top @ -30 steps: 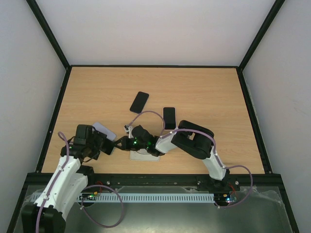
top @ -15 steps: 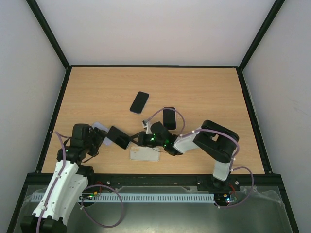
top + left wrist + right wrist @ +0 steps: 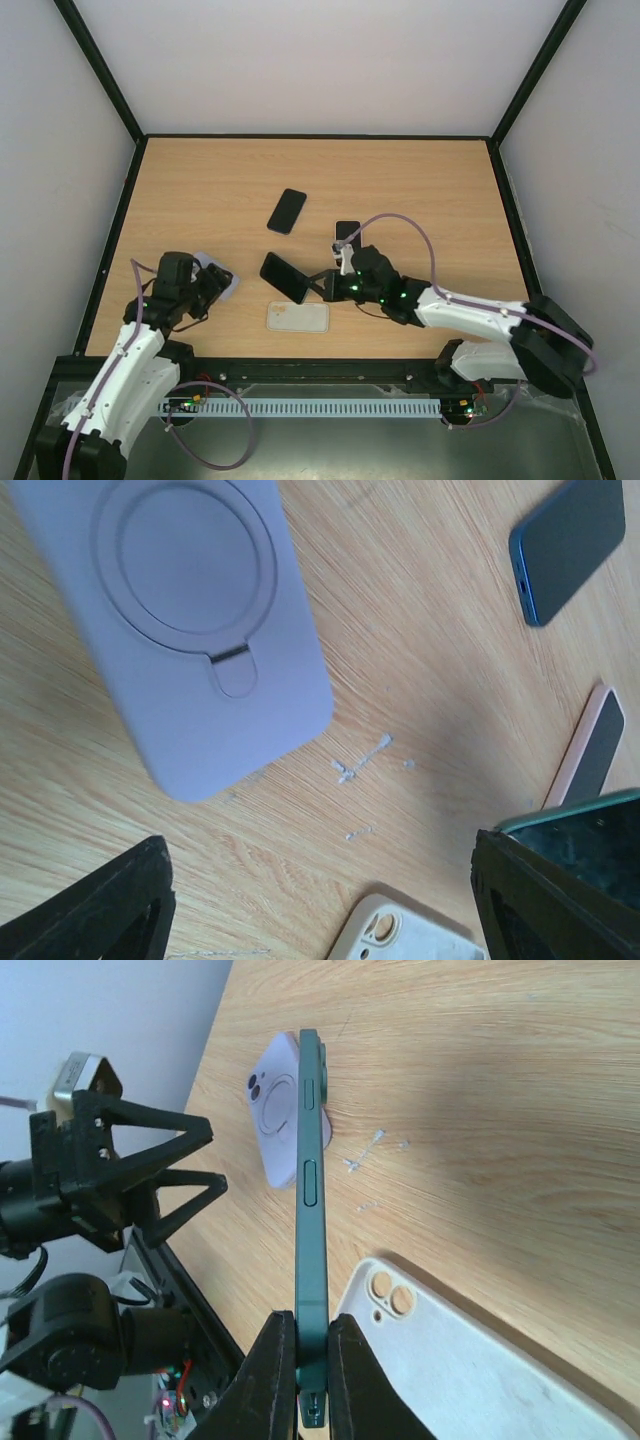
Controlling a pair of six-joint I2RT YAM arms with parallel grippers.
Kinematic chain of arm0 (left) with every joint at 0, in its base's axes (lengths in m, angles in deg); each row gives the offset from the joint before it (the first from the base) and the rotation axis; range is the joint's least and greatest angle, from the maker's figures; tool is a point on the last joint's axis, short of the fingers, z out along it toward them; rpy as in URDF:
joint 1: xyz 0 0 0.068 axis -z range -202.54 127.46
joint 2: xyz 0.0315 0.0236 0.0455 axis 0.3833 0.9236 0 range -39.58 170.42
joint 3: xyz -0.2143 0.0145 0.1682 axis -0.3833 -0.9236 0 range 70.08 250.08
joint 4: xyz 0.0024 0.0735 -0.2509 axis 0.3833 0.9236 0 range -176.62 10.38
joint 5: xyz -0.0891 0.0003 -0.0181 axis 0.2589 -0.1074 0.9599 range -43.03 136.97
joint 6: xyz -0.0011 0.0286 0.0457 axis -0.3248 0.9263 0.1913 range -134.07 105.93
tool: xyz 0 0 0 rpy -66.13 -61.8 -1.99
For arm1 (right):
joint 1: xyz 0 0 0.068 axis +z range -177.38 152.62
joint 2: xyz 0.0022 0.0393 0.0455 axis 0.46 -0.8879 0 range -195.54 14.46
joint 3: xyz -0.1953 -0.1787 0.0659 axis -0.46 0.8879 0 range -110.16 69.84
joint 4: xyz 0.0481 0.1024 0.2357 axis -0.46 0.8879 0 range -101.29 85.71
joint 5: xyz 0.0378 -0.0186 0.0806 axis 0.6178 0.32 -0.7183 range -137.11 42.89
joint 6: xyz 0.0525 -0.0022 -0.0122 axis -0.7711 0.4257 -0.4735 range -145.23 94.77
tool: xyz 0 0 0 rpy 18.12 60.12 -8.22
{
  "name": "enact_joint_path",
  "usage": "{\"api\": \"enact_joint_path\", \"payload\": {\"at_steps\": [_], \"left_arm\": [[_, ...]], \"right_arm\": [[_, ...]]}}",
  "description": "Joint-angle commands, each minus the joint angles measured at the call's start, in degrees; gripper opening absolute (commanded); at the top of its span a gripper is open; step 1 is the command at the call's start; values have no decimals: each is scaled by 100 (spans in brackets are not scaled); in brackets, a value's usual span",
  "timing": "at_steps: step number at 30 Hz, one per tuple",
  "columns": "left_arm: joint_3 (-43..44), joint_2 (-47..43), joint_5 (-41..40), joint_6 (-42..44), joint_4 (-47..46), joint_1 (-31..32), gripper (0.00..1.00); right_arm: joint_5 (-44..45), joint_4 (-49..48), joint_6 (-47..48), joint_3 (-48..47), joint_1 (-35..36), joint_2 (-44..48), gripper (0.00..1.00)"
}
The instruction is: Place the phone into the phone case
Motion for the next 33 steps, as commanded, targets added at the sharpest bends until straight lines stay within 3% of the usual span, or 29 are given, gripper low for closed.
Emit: {"api": "enact_joint_path", "payload": {"at_steps": [1,7,10,18,24,28,33], "left_arm": [[-307,82,279,-16,-546,314,80],[-616,286,225,-460,-1112,869,79],[-706,442,172,-639,-1344,1115,77],[-942,861,86,-1000,-1957,1758,73],[-1008,1099,83,-1110,-2383,2147,63],[-897,1179,-91,-1042,-2124,2312,59],[-755,1071,-411,-1191,-1586,2531,55]], "right_arm": [[214,1687,862,-89,8,846,2],[24,2937,1201,-285,13,1389,2],[-86,3113,1219,-287,14,1533,2],[-896,2543,894,56,14,1426,2],[-679,2557,734,30,9,1575,2],[-581,2594,475,21,8,1851,2],[-945,1961,-133,498,20,2082,2]]}}
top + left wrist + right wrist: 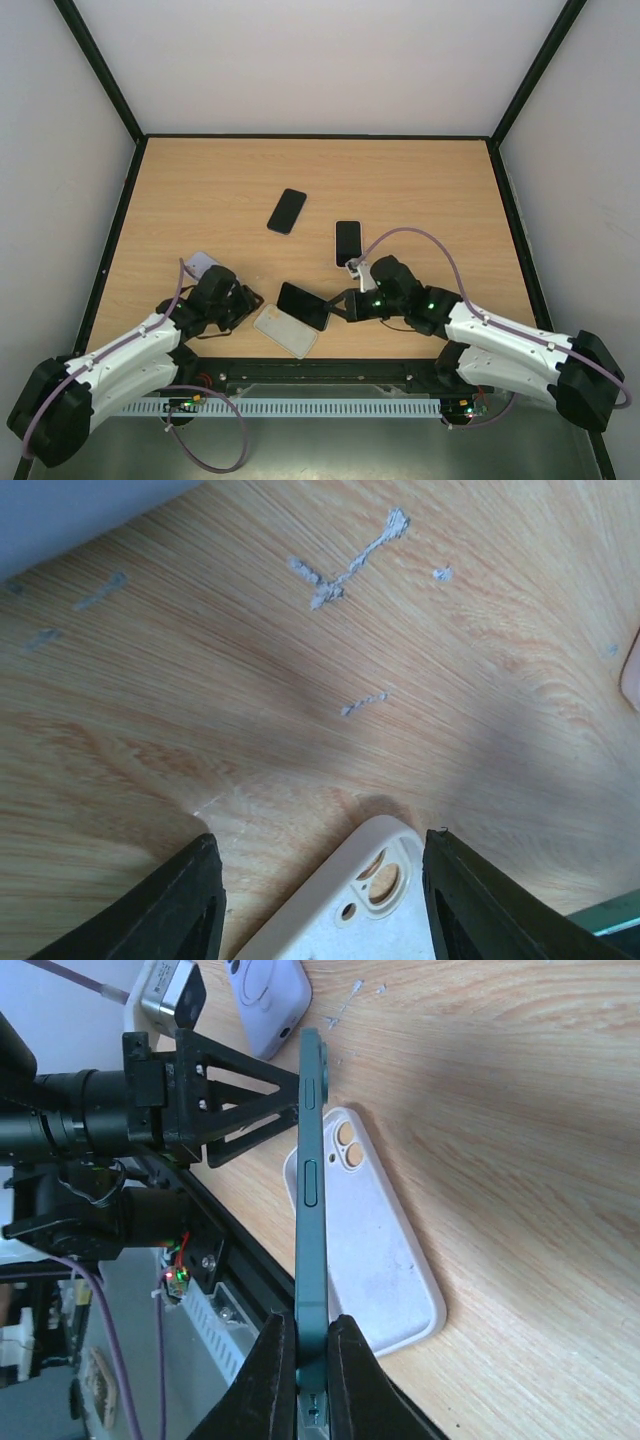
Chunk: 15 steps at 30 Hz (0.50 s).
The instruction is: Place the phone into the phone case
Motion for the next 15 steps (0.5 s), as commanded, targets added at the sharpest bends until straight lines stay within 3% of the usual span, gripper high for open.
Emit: {"api": "enact_joint_path", "payload": {"at_steps": [1,15], "left_arm": [[166,-121,-367,-186,491,204,54],[-358,-531,-174,-832,113,782,43]], "right_arm": [[-301,-776,-638,414,30,253,2],[149,-1988,-1510,1115,687,-131,2]]}}
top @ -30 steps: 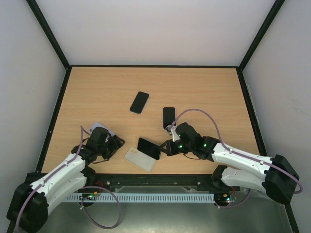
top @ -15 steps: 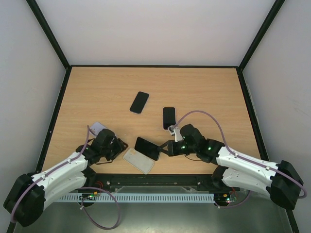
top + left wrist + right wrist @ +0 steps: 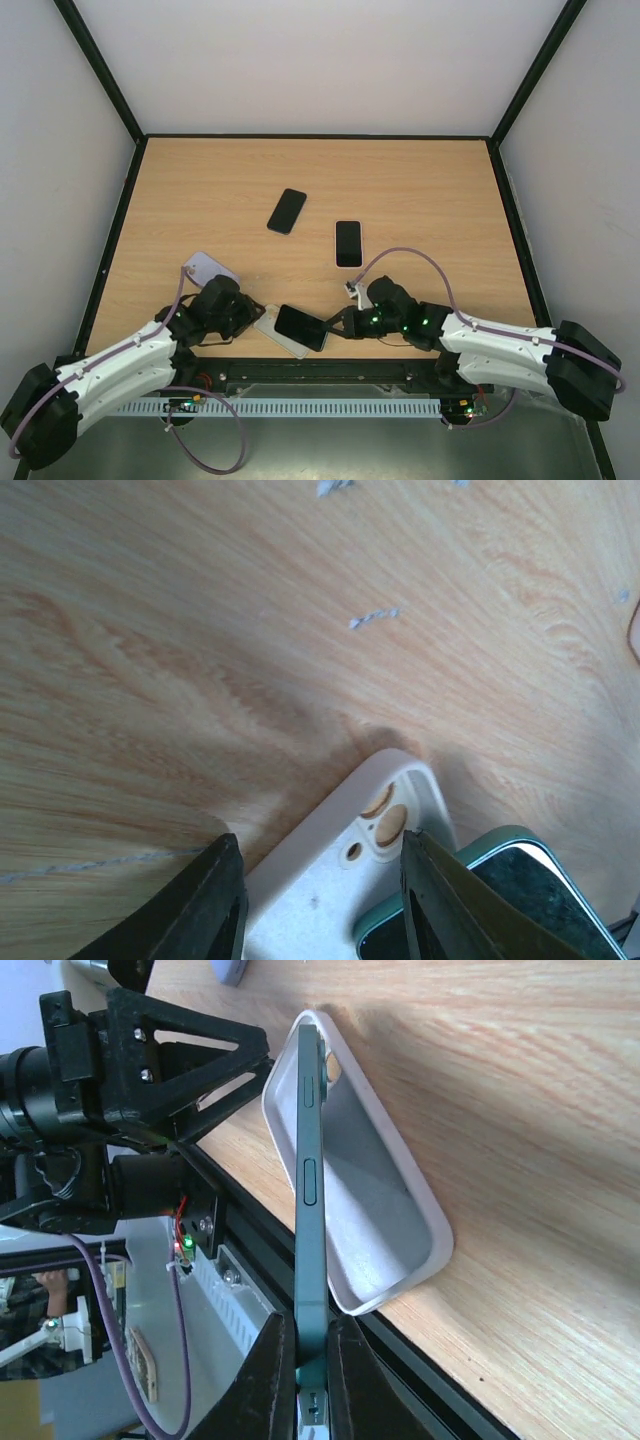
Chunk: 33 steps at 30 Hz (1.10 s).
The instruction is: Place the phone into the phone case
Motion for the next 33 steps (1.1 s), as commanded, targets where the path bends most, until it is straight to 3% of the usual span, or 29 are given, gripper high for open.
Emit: {"api": "enact_joint_path", "payload": {"at_steps": [1,7,14,21,33], "left_arm": [[-232,-64,-1,-330,-138,150,43],[-339,-36,-83,-434,-391,180,41],[-643,-50,61,-797,-1222,202,40],[-475,128,-349,-675,-1221,198,39],[-47,1299,-81,-512,-2202,198,39]], "right_arm": [[388,-664,-260,7,215,-112,2],[868,-903,-357,120,230,-200,2],[668,-1686,-598,321,236,-730,2],[953,-2160,-764,425,236,-928,2],[1485,-3063,-1044,631,236,-1341,2]]}}
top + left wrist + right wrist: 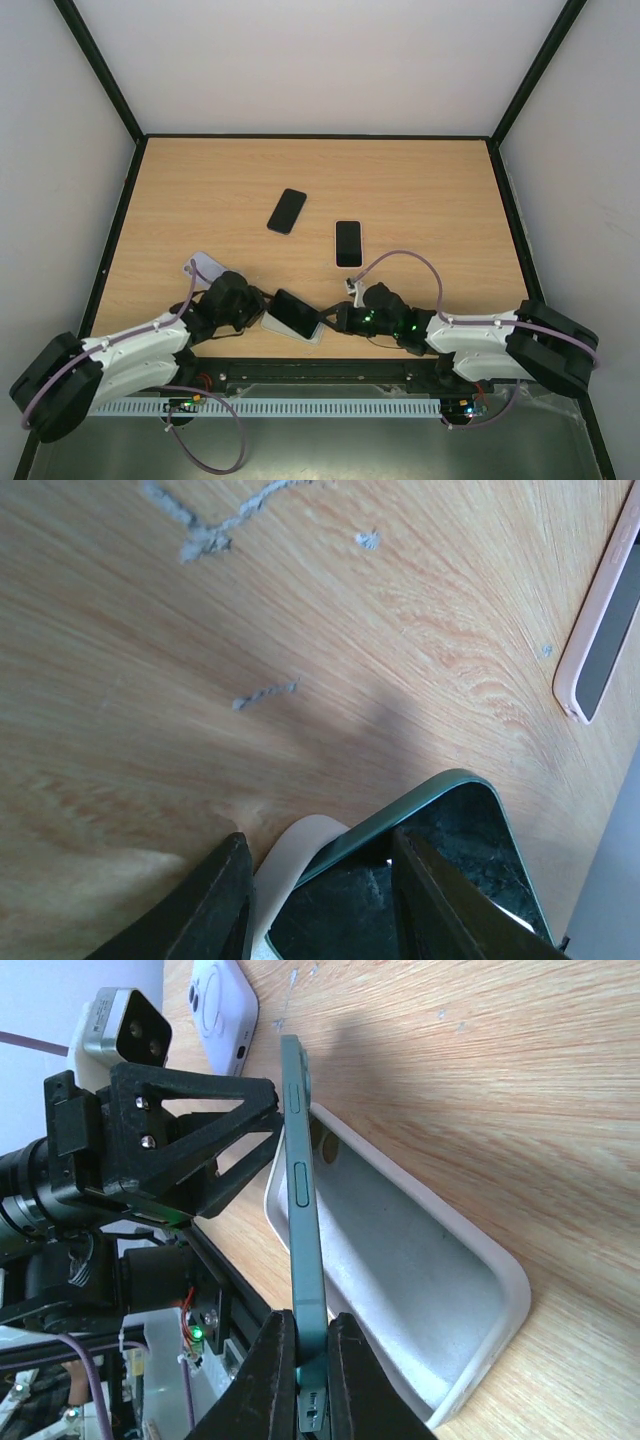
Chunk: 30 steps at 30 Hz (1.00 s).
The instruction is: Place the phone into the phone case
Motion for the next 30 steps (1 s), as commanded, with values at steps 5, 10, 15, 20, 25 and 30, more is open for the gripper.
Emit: {"api": "enact_joint_path", "payload": {"at_steps": [5,10,15,20,25,30], "left_arm": [[463,663,46,211,-594,32,38],[1056,1105,-41,686,-553,9,38],[1472,1198,-226,873,320,-186,36],[1380,862,-436,875,925,-214,42],[1106,426,-292,860,1341,-206,47],[749,-233,-142,877,1761,-179,50]], "right_arm": [[1025,-957,-315,188,7,-262,2],[1277,-1171,-224,44,2,-616,2],[1238,-691,186,-269,-63,-810,2],[685,268,844,-338,-217,-246,2],[267,1137,1292,-396,-343,440,2],[-266,1060,1184,-404,-369,565,2]]}}
